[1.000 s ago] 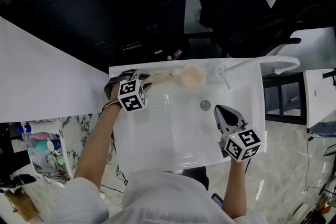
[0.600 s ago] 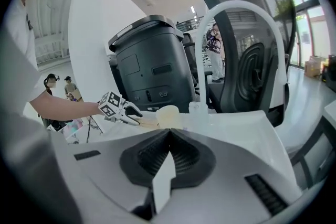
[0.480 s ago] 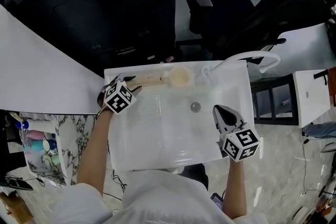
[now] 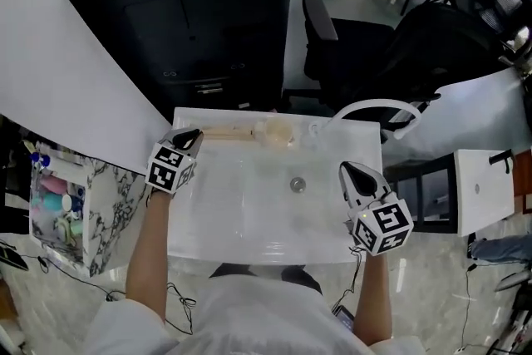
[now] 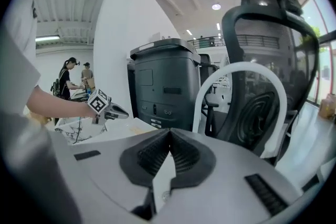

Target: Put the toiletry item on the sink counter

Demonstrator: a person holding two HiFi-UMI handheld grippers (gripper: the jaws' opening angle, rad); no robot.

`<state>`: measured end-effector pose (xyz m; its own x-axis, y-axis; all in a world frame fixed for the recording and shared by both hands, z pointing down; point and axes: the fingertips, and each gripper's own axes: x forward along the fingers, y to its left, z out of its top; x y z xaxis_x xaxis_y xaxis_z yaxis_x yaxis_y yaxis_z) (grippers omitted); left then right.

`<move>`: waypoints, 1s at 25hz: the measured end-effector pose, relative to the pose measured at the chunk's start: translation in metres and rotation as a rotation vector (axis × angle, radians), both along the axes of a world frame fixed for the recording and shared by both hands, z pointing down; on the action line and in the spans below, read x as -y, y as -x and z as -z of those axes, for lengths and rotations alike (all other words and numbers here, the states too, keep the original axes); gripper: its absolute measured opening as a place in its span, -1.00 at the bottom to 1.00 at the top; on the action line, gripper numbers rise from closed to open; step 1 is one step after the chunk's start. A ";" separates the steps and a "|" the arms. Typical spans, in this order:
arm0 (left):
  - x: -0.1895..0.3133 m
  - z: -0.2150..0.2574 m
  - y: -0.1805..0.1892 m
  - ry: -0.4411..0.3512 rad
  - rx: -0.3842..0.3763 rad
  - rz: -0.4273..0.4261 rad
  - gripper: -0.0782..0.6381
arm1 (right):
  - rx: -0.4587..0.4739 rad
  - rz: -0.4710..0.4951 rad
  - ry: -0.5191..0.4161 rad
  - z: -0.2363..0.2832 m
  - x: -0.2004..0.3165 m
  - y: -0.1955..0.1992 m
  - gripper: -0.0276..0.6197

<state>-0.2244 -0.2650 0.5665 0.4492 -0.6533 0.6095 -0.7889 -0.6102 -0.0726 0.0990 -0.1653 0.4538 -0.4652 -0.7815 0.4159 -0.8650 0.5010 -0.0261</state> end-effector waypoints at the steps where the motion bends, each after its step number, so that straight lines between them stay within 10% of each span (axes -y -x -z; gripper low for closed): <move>1: -0.005 0.009 0.000 -0.011 -0.012 0.023 -0.72 | -0.010 0.023 -0.015 0.007 0.002 -0.001 -0.92; 12: -0.068 0.108 -0.005 -0.187 -0.147 0.238 -0.75 | -0.032 0.130 -0.161 0.071 0.018 -0.016 -0.92; 25: -0.138 0.203 -0.036 -0.409 -0.037 0.309 -0.75 | -0.044 0.304 -0.266 0.104 0.005 0.006 -0.93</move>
